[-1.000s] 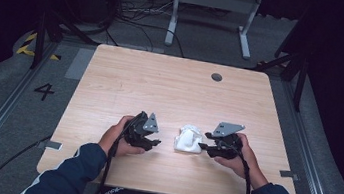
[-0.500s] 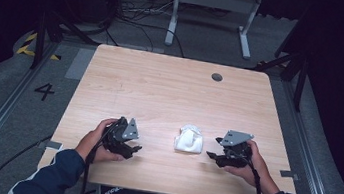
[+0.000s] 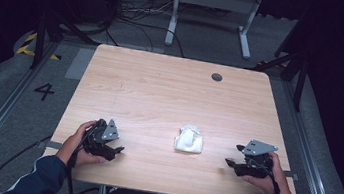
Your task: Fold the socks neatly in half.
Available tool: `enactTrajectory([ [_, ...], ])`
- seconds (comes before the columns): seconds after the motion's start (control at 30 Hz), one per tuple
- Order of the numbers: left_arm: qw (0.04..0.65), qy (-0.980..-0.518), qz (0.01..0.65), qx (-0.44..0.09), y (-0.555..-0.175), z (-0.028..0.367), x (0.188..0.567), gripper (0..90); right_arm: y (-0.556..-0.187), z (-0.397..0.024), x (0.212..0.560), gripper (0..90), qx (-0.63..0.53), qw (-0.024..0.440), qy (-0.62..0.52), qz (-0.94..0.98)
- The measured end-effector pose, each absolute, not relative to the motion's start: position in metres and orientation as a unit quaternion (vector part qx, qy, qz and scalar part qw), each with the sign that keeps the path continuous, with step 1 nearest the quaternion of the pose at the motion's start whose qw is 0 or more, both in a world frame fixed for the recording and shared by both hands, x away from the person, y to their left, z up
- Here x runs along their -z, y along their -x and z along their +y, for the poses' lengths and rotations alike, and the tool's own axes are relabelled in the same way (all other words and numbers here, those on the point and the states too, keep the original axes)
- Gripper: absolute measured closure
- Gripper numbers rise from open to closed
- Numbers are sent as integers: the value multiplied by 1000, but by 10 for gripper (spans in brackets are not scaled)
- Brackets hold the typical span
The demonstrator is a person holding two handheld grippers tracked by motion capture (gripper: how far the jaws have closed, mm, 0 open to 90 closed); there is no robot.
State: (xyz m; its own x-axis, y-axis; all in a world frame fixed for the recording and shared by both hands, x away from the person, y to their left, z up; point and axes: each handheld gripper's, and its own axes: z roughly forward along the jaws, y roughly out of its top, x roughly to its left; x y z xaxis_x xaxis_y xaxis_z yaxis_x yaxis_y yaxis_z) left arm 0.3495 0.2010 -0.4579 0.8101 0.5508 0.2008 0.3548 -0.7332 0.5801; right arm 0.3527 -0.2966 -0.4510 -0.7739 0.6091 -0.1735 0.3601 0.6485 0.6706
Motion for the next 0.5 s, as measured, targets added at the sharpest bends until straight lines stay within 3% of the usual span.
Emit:
enactTrajectory([
  [0.5, 299, -899, 278, -158, -330, 236, 472, 191, -329, -348, 468, 290, -347, 192, -340, 853],
])
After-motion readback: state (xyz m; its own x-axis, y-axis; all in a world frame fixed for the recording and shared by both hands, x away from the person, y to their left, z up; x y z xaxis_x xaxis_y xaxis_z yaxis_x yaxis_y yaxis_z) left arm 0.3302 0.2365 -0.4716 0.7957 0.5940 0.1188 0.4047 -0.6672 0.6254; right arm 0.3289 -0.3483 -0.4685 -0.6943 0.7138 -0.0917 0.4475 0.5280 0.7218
